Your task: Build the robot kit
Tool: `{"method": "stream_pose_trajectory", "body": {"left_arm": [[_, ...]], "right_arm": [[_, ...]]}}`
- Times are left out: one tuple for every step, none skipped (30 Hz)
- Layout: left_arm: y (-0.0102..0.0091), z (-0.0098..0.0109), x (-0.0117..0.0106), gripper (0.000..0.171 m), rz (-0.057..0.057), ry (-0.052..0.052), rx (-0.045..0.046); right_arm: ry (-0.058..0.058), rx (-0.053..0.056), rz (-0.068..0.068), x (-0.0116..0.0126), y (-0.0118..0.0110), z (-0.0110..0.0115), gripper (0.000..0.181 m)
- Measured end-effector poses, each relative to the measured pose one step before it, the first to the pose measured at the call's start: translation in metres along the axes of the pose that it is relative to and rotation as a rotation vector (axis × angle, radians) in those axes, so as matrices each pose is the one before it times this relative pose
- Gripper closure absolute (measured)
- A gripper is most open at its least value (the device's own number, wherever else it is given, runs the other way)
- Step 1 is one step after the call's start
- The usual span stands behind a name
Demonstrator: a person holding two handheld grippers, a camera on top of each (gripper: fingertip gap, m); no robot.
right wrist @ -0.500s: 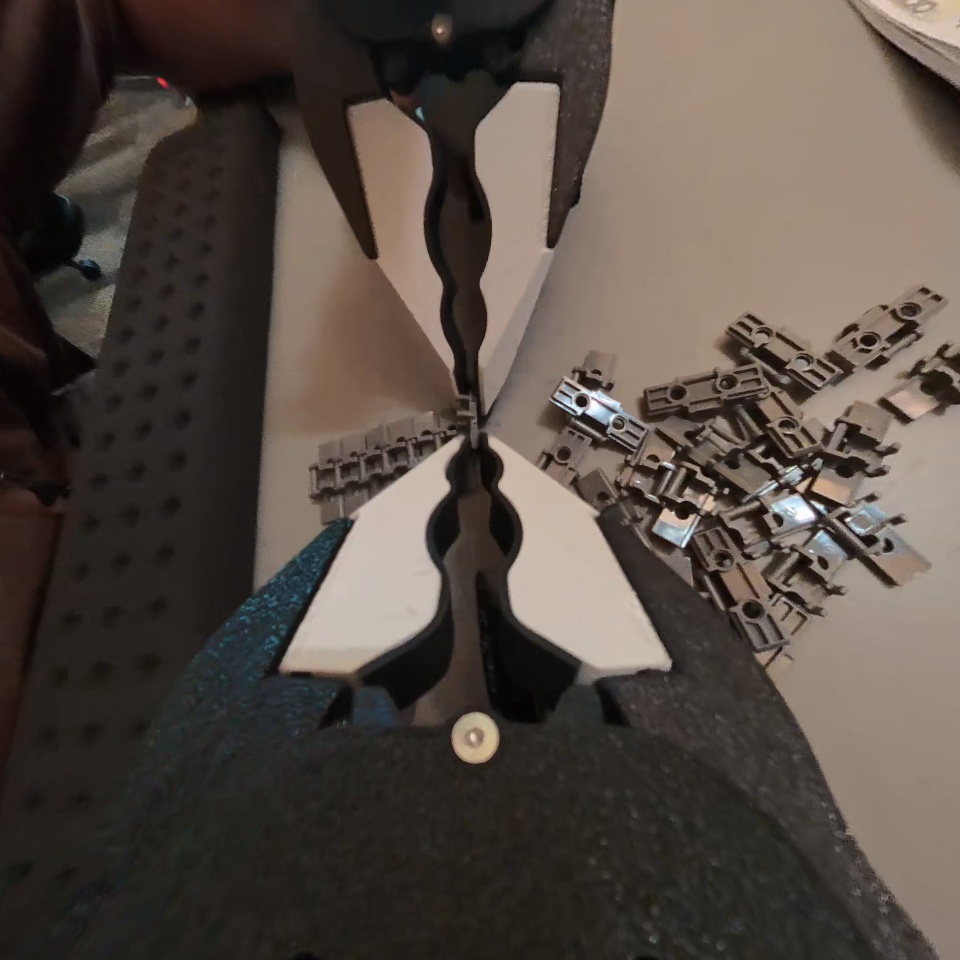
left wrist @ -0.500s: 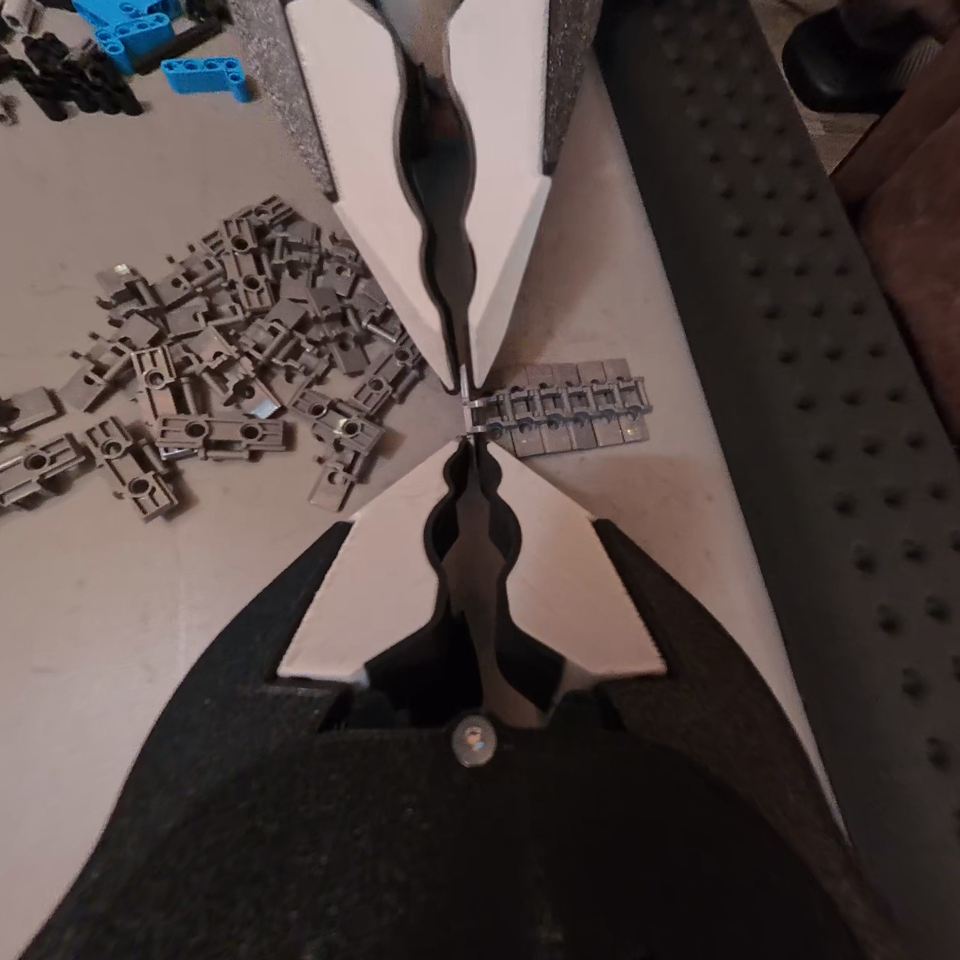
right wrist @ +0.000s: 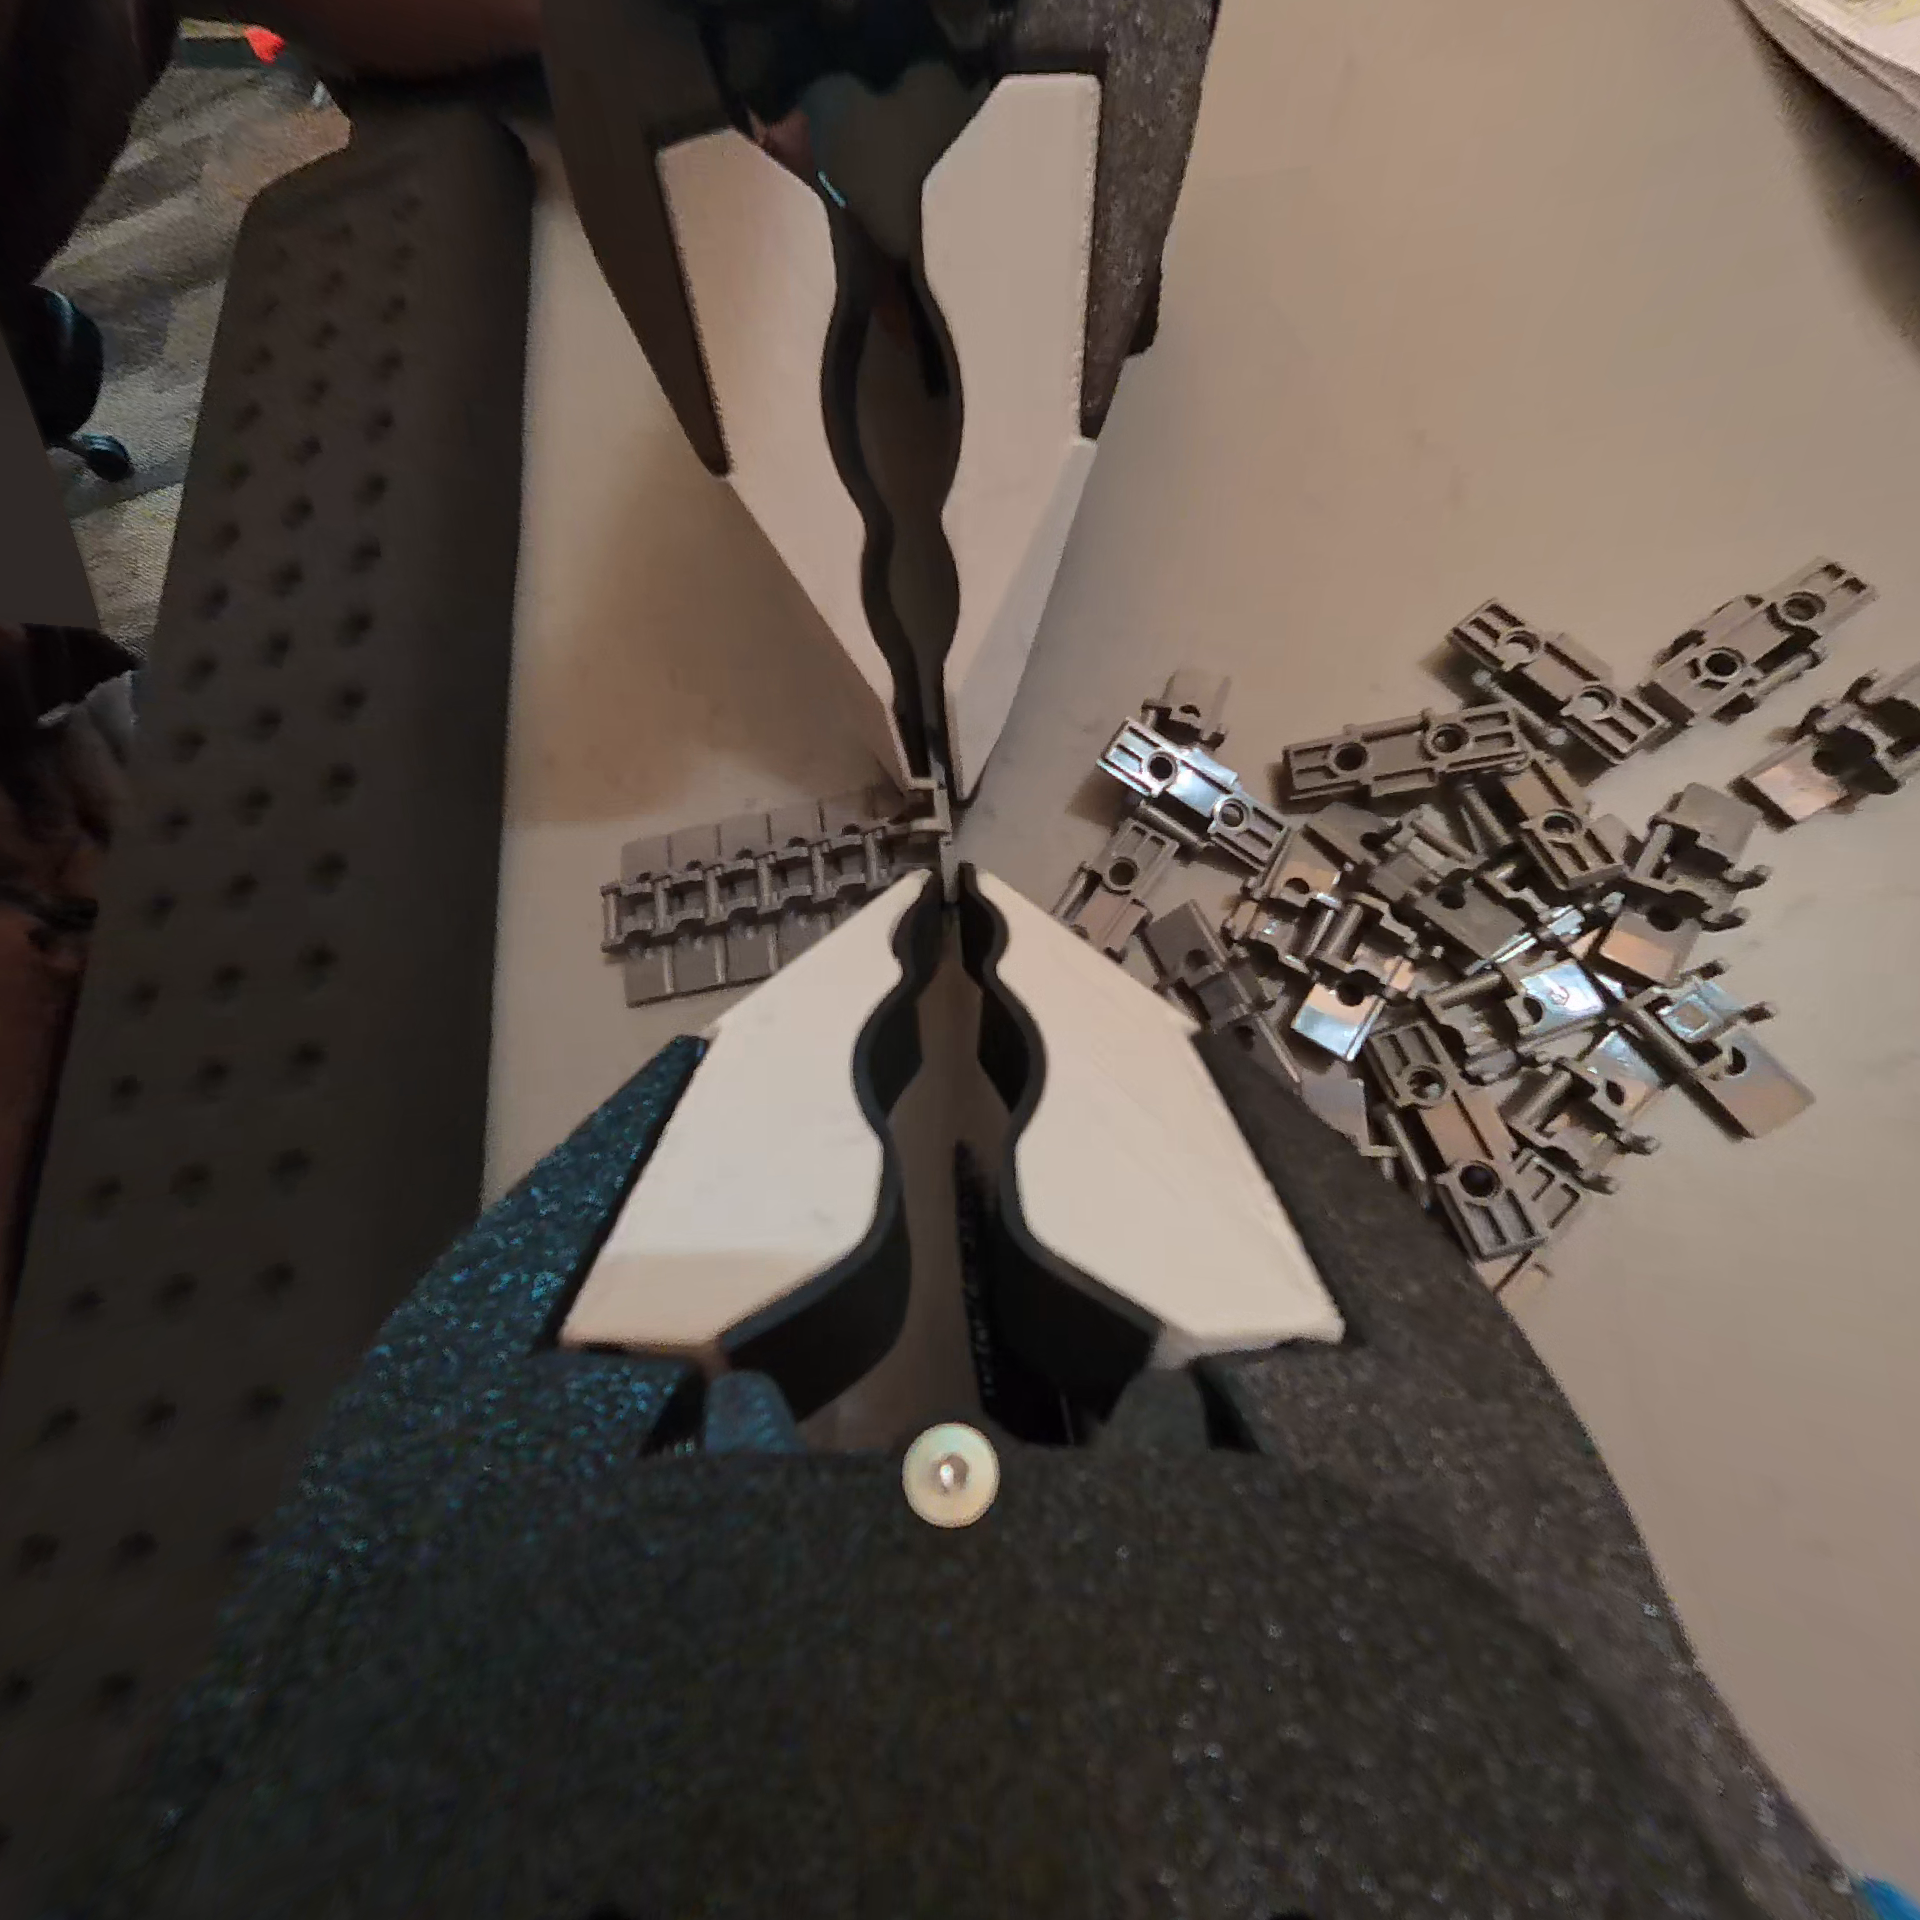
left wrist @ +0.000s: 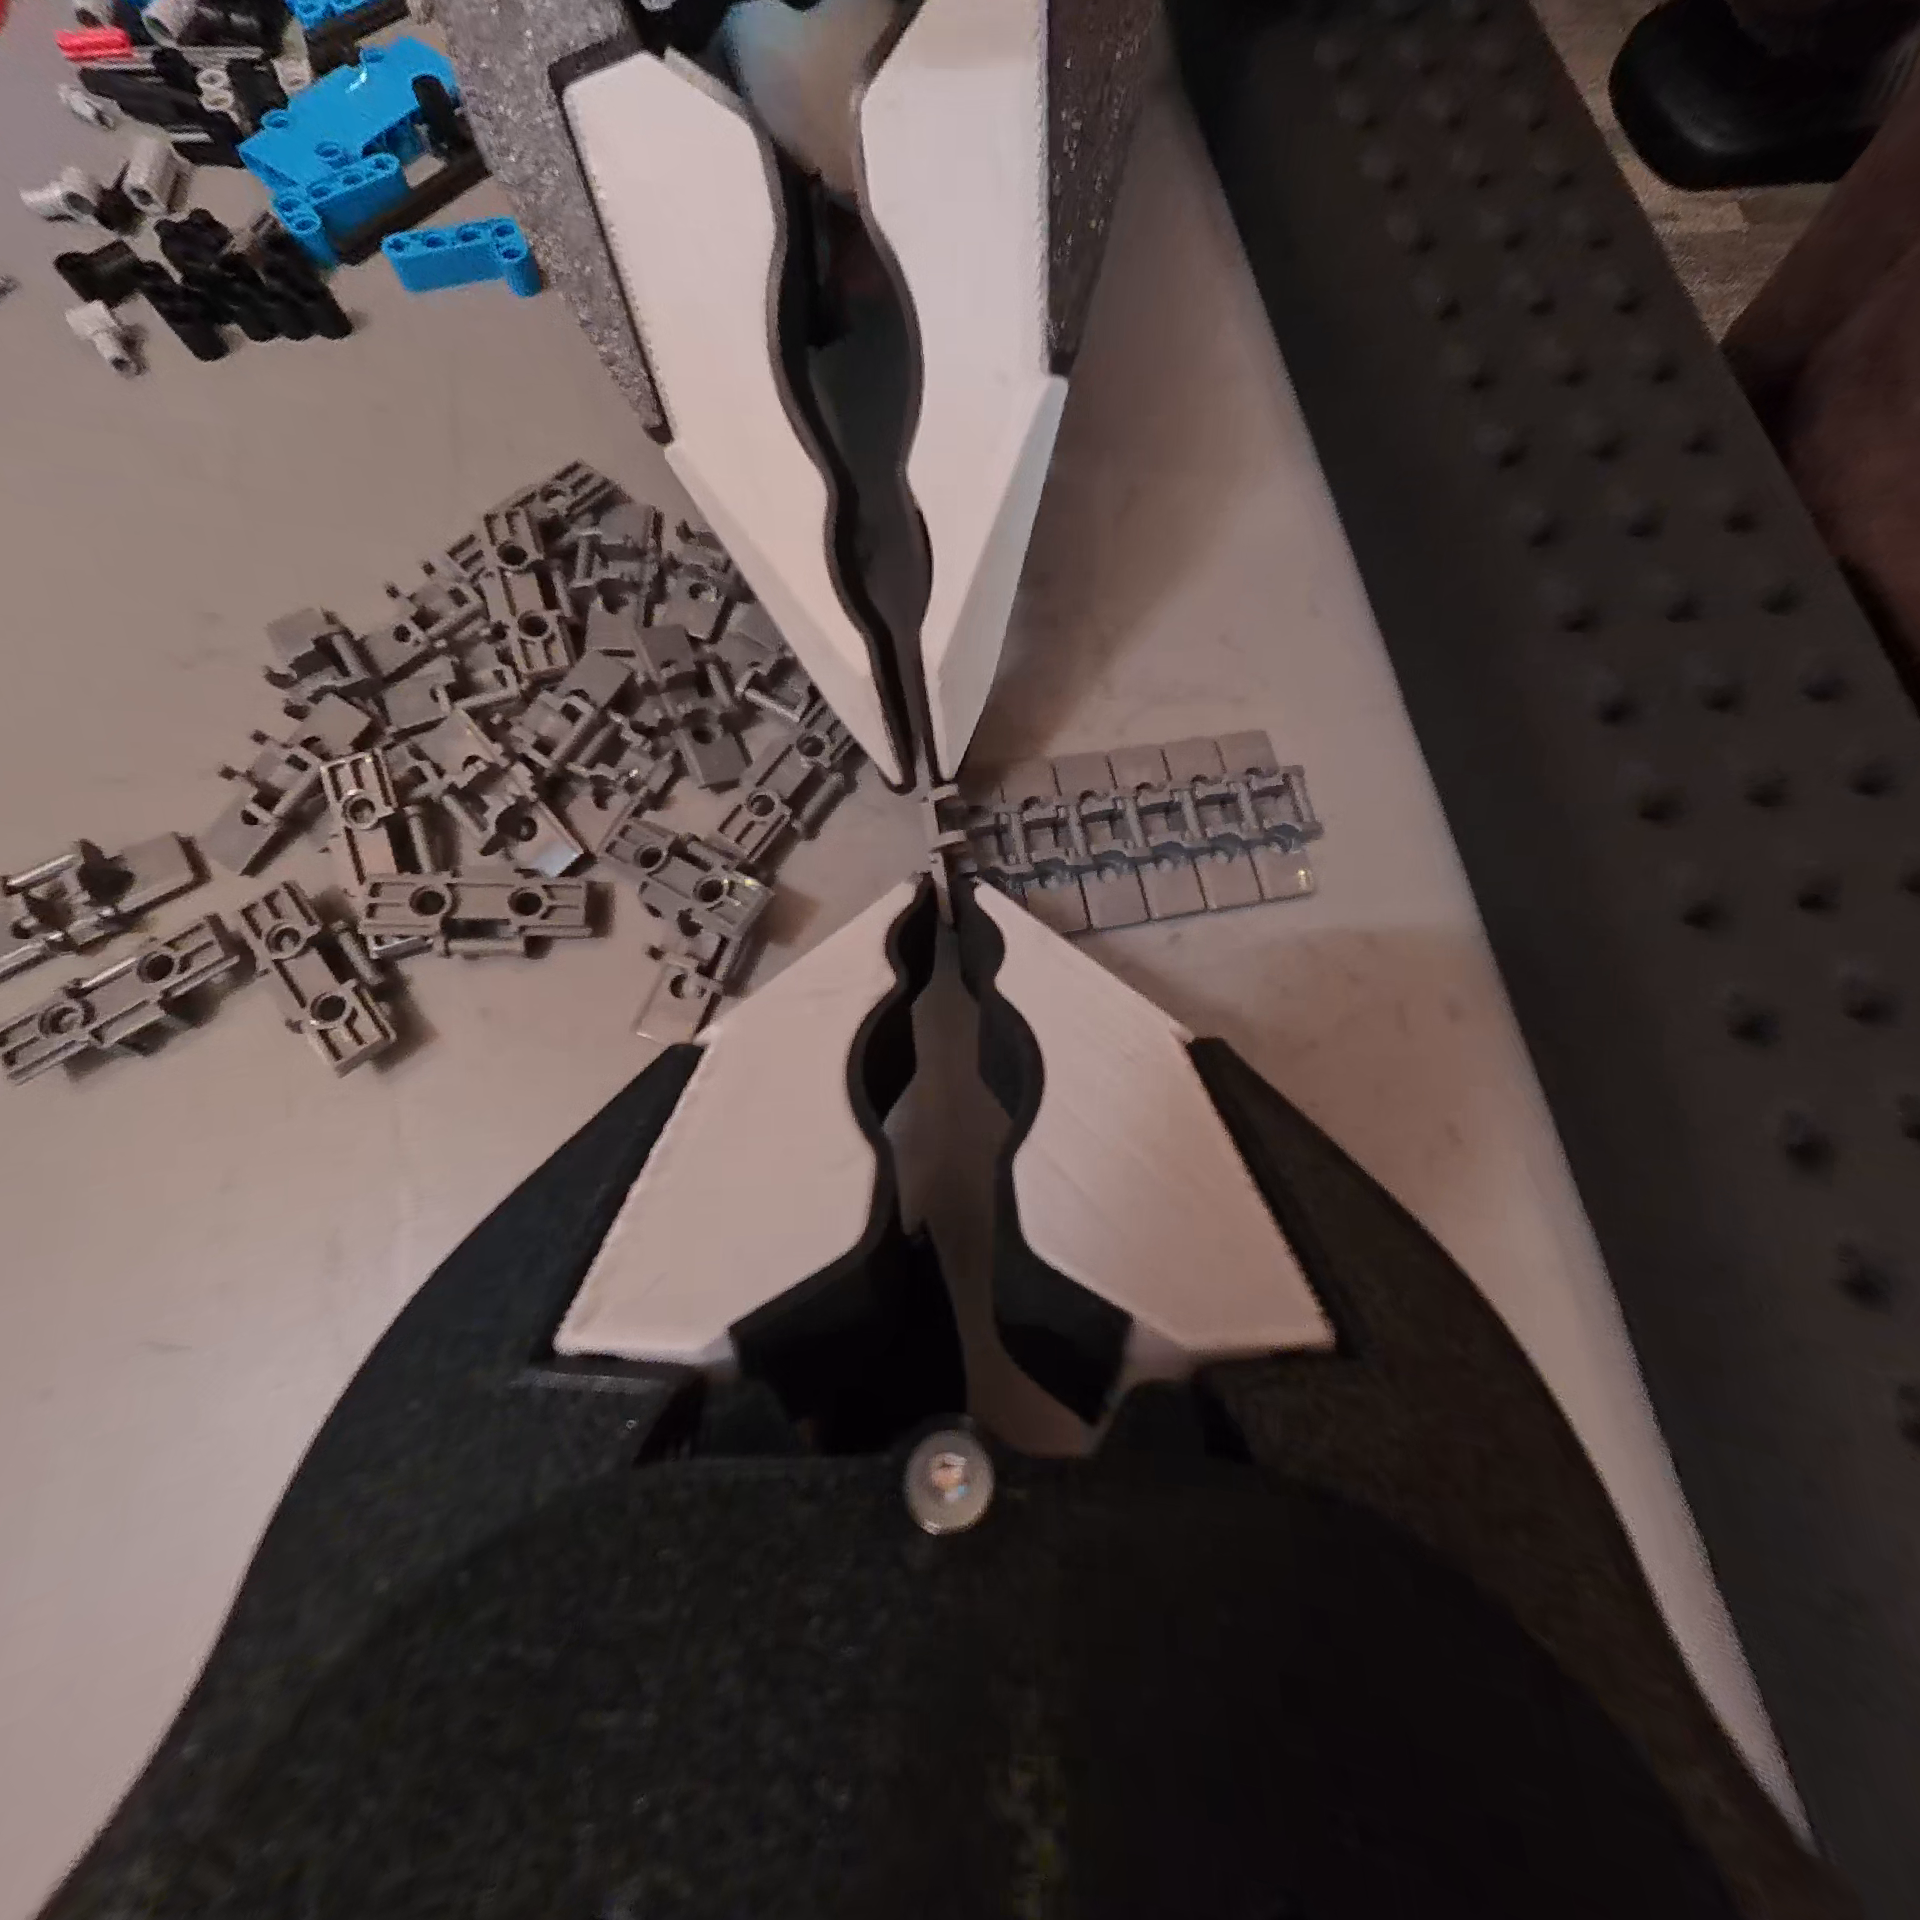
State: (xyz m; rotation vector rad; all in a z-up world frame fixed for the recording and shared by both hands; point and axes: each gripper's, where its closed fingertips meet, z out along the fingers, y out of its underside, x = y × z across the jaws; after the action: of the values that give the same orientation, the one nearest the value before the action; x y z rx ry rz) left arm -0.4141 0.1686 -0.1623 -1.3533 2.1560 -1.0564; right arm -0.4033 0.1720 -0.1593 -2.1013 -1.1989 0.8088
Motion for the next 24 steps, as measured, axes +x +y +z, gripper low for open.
{"method": "stream_pose_trajectory", "body": {"left_arm": [[0.00032, 0.00024, -0.00020, 0.169, 0.0030, -0.0033, -0.00273], [0.00010, -0.00001, -0.00005, 0.169, 0.0049, -0.0037, -0.00029], [0.00015, -0.00011, -0.00004, 0.169, 0.0040, -0.0037, -0.00011], [0.00018, 0.00005, -0.00005, 0.169, 0.0053, -0.0050, -0.00031], [0.00004, 0.00008, -0.00009, 0.169, 0.0091, -0.0078, -0.00029], [0.00007, 0.00009, -0.00005, 0.169, 0.0143, -0.0120, -0.00077], [0.00010, 0.00017, -0.00003, 0.169, 0.0185, -0.0159, -0.00121], [0.00013, 0.00000, 0.00012, 0.169, 0.0231, -0.0176, -0.00173], [0.00023, 0.00021, -0.00012, 0.169, 0.0157, -0.0157, -0.00284], [0.00005, 0.00015, -0.00008, 0.169, 0.0104, -0.0125, -0.00339], [0.00026, 0.00016, 0.00005, 0.169, 0.0076, -0.0076, -0.00390], [0.00024, 0.00023, -0.00007, 0.169, 0.0066, -0.0055, -0.00400], [0.00061, 0.00055, 0.00013, 0.169, 0.0075, -0.0052, -0.00622], [0.00054, 0.00090, 0.00040, 0.169, 0.0030, -0.0023, -0.00873], [0.00038, 0.00015, 0.00022, 0.168, 0.0023, -0.0035, -0.00872], [0.00012, 0.00003, 0.00001, 0.169, 0.0001, -0.0046, -0.00900], [-0.00004, 0.00012, -0.00003, 0.169, -0.0023, -0.0039, -0.00742], [0.00013, 0.00006, 0.00003, 0.169, 0.0020, -0.0032, -0.00400], [0.00006, 0.00000, 0.00006, 0.169, -0.0064, 0.0029, 0.00096], [-0.00002, 0.00009, 0.00012, 0.169, -0.0141, 0.0092, 0.00726], [-0.00007, 0.00003, 0.00004, 0.169, -0.0166, 0.0146, 0.01299], [0.00008, 0.00000, -0.00001, 0.168, -0.0236, 0.0195, 0.01091], [0.00003, -0.00011, -0.00016, 0.168, -0.0197, 0.0158, 0.00138], [0.00011, -0.00012, -0.00025, 0.168, -0.0206, 0.0157, 0.00215]], "right_arm": [[0.0016, -0.0074, -0.0044, 0.00027, 0.00126, 0.00070, 0.178], [0.0024, -0.0005, -0.0038, 0.00017, -0.00002, 0.00020, 0.178], [0.0035, -0.0011, -0.0052, 0.00007, -0.00002, 0.00005, 0.178], [0.0035, -0.0016, -0.0057, -0.00002, 0.00004, 0.00006, 0.178], [0.0044, -0.0023, -0.0067, -0.00012, 0.00020, 0.00002, 0.178], [0.0066, -0.0043, -0.0090, -0.00026, 0.00021, 0.00003, 0.178], [0.0092, -0.0055, -0.0123, -0.00027, 0.00024, -0.00009, 0.178], [0.0061, -0.0057, -0.0089, -0.00046, 0.00012, 0.00004, 0.178], [0.0044, -0.0073, 0.0018, -0.00021, 0.00017, -0.00005, 0.178], [0.0015, -0.0080, 0.0040, -0.00020, 0.00033, -0.00001, 0.178], [-0.0024, -0.0071, 0.0053, -0.00027, 0.00019, -0.00006, 0.178], [-0.0021, -0.0071, 0.0070, 0.00006, -0.00001, 0.00018, 0.178], [-0.0048, -0.0087, 0.0070, -0.00001, 0.00023, 0.00025, 0.178], [0.0012, -0.0142, 0.0039, 0.00090, 0.00048, 0.00151, 0.178], [-0.0009, -0.0259, 0.0027, -0.00014, 0.00260, 0.00046, 0.178], [-0.0034, -0.0028, 0.0025, 0.00010, -0.00083, -0.00009, 0.178], [-0.0049, -0.0037, 0.0079, 0.00010, 0.00017, 0.00013, 0.178], [-0.0042, -0.0031, 0.0122, 0.00004, 0.00016, 0.00018, 0.178], [-0.0052, -0.0019, 0.0068, 0.00002, -0.00013, 0.00015, 0.178], [-0.0052, 0.0001, 0.0021, 0.00006, 0.00006, 0.00008, 0.178], [-0.0052, 0.0030, 0.0039, 0.00005, -0.00016, 0.00022, 0.178], [-0.0042, 0.0064, 0.0058, 0.00009, -0.00025, 0.00008, 0.178], [-0.0043, 0.0118, 0.0063, 0.00058, -0.00032, 0.00007, 0.178], [-0.0033, 0.0186, 0.0078, 0.00086, -0.00037, -0.00001, 0.177]]}}
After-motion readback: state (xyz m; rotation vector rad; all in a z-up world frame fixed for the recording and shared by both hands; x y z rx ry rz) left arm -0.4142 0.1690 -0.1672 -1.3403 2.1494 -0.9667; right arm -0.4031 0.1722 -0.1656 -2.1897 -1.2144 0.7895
